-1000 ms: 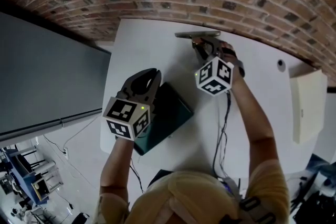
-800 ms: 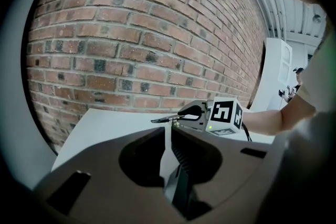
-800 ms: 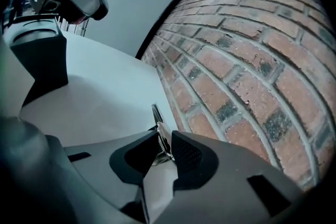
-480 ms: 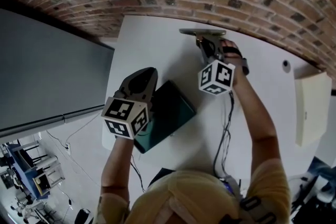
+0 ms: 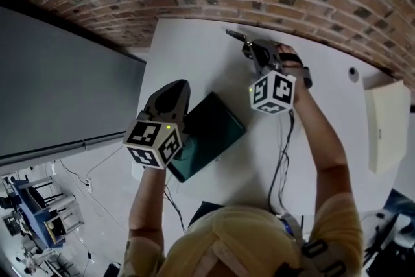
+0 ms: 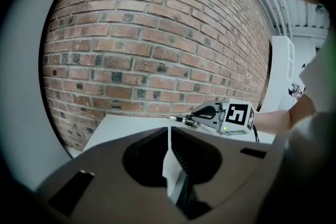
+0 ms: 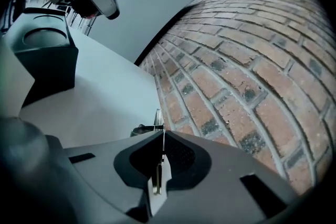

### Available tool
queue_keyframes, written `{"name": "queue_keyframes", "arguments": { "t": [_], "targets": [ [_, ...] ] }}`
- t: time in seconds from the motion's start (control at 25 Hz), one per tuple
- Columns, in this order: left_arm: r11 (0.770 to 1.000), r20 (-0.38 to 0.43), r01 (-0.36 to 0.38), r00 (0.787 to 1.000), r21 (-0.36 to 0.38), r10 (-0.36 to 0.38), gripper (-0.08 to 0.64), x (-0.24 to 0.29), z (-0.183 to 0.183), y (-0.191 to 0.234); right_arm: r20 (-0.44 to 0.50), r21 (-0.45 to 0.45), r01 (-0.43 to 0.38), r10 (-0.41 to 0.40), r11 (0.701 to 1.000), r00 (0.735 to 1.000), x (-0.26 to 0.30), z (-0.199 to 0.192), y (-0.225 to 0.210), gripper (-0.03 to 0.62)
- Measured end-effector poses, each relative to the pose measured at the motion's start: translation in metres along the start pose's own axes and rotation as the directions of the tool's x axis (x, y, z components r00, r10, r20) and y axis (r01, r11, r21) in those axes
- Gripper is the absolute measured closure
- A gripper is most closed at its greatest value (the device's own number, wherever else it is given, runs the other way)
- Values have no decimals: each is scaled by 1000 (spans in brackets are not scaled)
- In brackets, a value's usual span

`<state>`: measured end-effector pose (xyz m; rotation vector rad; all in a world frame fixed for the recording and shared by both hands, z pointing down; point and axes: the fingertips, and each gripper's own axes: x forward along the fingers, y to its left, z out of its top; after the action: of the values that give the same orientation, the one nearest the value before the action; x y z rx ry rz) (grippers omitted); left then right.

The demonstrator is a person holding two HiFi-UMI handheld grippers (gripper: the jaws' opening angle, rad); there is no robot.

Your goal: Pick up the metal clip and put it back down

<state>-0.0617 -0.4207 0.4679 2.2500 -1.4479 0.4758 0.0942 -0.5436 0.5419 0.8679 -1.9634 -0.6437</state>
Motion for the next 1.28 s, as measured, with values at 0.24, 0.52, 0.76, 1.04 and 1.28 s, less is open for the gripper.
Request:
{"name": "queue_keyframes", "arguments": {
  "t": [0.24,0.52,0.76,1.04,1.28],
  "targets": [
    [999,66,-20,998,-27,22,547,-26,10,6,5,-30,31,-30,999,1000,-25,14,-7,583],
    [1000,113,15,994,-26,-12,558,-62,15,7,16,-53,59,-59,997,998,-67,44,-12,583],
    [1000,106,20,994,21,-22,558,-95,10,11,29,-64,73,-72,995,997,-106,75,-6,583],
    [997,117,27,992,69,-35,558,-138,4,10,20,-71,77,-76,994,997,-147,99,10,583],
    [995,130,37,990,89,-48,558,-168,-6,6,25,-77,69,-68,995,997,-183,121,39,583]
  ]
}}
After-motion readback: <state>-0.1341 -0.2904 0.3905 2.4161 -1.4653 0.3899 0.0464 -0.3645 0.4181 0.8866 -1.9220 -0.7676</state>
